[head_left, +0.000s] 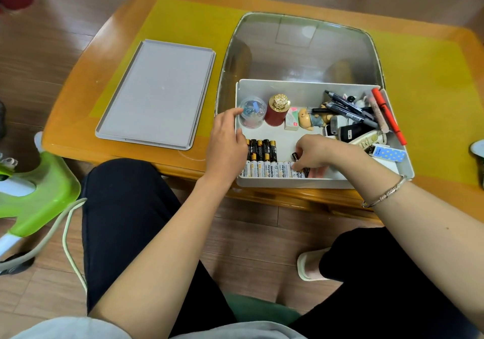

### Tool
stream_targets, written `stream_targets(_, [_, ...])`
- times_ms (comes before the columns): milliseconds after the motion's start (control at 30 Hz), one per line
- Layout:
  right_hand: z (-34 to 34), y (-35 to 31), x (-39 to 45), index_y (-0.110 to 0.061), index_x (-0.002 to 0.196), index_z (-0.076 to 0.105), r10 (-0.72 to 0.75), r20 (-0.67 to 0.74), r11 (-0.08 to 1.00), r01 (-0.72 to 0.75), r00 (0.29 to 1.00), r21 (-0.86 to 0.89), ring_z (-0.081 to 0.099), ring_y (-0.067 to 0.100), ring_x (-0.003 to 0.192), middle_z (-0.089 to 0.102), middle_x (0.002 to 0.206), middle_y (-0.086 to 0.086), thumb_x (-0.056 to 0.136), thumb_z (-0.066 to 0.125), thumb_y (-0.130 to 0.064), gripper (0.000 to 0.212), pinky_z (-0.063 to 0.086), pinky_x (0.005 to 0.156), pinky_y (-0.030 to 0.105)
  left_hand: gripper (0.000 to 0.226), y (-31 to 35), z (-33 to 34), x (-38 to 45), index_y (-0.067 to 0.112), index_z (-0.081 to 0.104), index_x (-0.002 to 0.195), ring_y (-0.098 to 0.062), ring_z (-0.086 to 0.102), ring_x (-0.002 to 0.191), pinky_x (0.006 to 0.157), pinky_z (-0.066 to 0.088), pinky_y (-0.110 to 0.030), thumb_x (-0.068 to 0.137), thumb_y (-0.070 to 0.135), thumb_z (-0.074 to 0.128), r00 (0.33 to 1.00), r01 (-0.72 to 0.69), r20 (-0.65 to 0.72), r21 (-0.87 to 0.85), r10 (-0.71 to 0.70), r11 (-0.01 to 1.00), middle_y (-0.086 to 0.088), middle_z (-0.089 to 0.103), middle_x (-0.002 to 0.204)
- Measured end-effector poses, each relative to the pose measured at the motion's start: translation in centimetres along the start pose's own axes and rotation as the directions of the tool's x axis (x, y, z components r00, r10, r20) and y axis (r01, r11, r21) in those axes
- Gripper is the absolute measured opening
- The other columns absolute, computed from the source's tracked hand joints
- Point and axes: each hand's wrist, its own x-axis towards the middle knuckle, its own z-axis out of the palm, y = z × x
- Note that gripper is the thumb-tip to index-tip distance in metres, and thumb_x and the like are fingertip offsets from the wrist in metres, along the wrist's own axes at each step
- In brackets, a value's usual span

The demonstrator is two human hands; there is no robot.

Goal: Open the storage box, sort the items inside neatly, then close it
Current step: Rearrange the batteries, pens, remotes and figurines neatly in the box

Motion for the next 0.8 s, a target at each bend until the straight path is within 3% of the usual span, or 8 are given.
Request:
stream_targets(67, [0.3,-0.1,0.0,-0.015,0.069,0.054,0.007,-0.045,0.999,-0.009,0.999,-0.047,0.053,0.014,0.061,0.057,0.071,0.003,0.077,0.071,-0.031,0.026,0.038,0.048,0.022,0.040,0.0,0.0,0.0,0.017,0.046,0.132,-0.013,0.048,0.121,0.072,0.033,0.004,0.095,0.003,0.048,1.000,-0.002,-0.001,0.002,0.002,1.000,-0.003,0.044,0.136])
stream_targets(167, [0.6,-0.2,0.1,-0.015,0.069,0.052,0.031,-0.091,0.999,-0.034,0.995,-0.028,0.049,0.014,0.061,0.057,0.074,0.004,0.079,0.067,-0.026,0.022,0.032,0.046,0.021,0.039,0.0,0.0,0.0,0.017,0.046,0.132,-0.013,0.048,0.121,0.072,0.034,0.002,0.095,0.003,0.049,1.000,-0.004,-0.002,-0.001,0.004,1.000,-0.003,0.044,0.136])
stream_targets(300, [0.6,-0.3,0.6,-0.007,0.079,0.056,0.046,-0.177,0.998,-0.038,0.983,0.051,0.056,0.020,0.059,0.064,0.086,0.013,0.082,0.058,-0.014,0.008,0.038,0.045,0.022,0.040,0.0,0.0,0.0,0.016,0.045,0.132,-0.014,0.048,0.121,0.074,0.035,-0.001,0.095,0.003,0.048,1.000,-0.004,0.001,0.000,0.004,1.000,-0.003,0.044,0.136])
stream_targets(567, [-0.2,-1.3,1.6,-0.001,0.101,0.062,-0.004,-0.375,1.000,0.013,0.927,0.023,0.058,0.037,0.095,0.064,0.101,0.021,0.087,0.057,-0.015,0.021,0.043,0.071,0.032,0.039,-0.1,0.0,0.0,0.017,0.046,0.132,-0.014,0.048,0.120,0.072,0.035,-0.001,0.095,0.004,0.048,1.000,-0.006,-0.001,0.001,0.006,1.000,-0.003,0.045,0.134])
stream_targets(633, [-0.4,-1.6,1.4,-0.003,0.101,0.063,-0.022,-0.344,0.993,0.060,0.939,0.100,0.063,0.034,0.090,0.067,0.096,0.018,0.088,0.062,-0.019,0.021,0.051,0.072,0.034,0.039,-0.1,0.0,0.0,0.017,0.046,0.131,-0.014,0.048,0.120,0.071,0.035,0.000,0.095,0.004,0.048,1.000,-0.007,-0.002,0.002,0.007,1.000,-0.003,0.045,0.134])
stream_targets(733, [-0.1,-1.9,1.0,-0.010,0.096,0.058,-0.030,-0.222,0.920,0.114,0.975,0.375,0.068,0.020,0.054,0.065,0.068,0.010,0.089,0.064,-0.017,0.011,0.058,0.052,0.033,0.039,-0.1,0.1,0.1,0.017,0.046,0.131,-0.014,0.048,0.119,0.072,0.034,-0.001,0.095,0.004,0.049,1.000,-0.007,-0.005,0.006,0.007,1.000,-0.003,0.046,0.134])
stream_targets(800, [-0.2,-1.8,0.8,-0.014,0.101,0.055,-0.029,-0.171,0.893,0.102,0.985,0.438,0.068,0.020,0.053,0.065,0.069,0.011,0.089,0.064,-0.012,0.015,0.059,0.051,0.034,0.039,-0.1,0.1,0.1,0.017,0.046,0.131,-0.014,0.048,0.119,0.074,0.034,-0.001,0.095,0.004,0.049,1.000,-0.007,-0.006,0.007,0.007,1.000,-0.003,0.046,0.134])
